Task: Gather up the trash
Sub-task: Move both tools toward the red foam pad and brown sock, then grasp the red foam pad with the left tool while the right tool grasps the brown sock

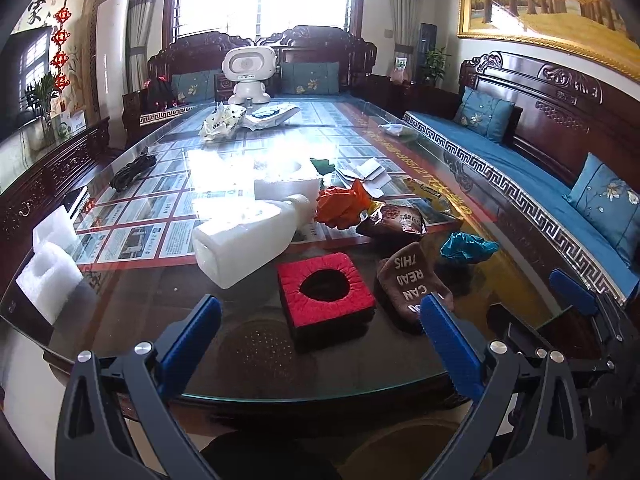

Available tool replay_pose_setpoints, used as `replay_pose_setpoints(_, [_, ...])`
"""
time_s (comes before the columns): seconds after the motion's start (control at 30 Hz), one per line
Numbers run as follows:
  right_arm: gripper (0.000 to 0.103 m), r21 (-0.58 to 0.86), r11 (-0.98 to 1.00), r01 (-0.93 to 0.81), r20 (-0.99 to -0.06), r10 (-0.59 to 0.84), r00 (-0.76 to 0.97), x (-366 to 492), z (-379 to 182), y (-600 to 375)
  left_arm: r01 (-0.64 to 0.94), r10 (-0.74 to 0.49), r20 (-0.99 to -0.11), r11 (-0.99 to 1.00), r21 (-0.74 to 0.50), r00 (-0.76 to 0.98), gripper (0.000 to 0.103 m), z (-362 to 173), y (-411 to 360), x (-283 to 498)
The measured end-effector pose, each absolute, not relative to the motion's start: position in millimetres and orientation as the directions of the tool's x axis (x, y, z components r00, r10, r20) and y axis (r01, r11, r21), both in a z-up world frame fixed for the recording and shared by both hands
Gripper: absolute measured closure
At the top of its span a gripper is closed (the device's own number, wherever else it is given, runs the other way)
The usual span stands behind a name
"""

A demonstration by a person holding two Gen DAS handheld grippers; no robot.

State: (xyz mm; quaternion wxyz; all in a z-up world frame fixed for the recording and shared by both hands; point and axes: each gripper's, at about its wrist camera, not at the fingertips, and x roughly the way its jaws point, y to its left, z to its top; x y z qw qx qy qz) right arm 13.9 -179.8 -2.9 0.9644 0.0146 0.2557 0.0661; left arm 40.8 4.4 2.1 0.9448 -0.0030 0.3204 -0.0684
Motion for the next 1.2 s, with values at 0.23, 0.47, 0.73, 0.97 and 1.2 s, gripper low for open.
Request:
replay_pose_setpoints(0.23, [0.008,0.060,0.992,-0.108,-0.489,0.123,0.864,15.5,-1.0,-182.2,0.105,-0.145,-0.587,0.989,-0.101,0.797,0.004,1.3,14.3,41.5])
replay_pose_setpoints(0.47, [0.008,0.066,0.993,-0.096,-0.493,0.116,0.862,21.9,-3.2,-184.5,0.058,-0.119,-0.625,0.991,-0.118,0.772,0.004,-15.9,20.8,79.1])
replay_pose_setpoints(0.73, [0.008,0.076,0.993,-0.087,-0.506,0.114,0.855,31.4,-8.5,-191.3,-0.019,-0.041,-0.665,0.996,-0.083,0.745,0.004,-35.3,19.8,108.1])
replay_pose_setpoints(0.97, [0.008,0.081,0.992,-0.092,-0.504,0.120,0.855,38.5,-9.5,-190.5,-0.038,-0.029,-0.692,0.996,-0.081,0.722,0.006,-44.0,27.4,115.0])
replay_pose_setpoints(1.2, [0.008,0.086,0.990,-0.112,-0.517,0.140,0.844,45.8,-14.1,-182.7,-0.020,-0.037,-0.721,0.997,-0.071,0.692,0.021,-57.8,23.5,123.7])
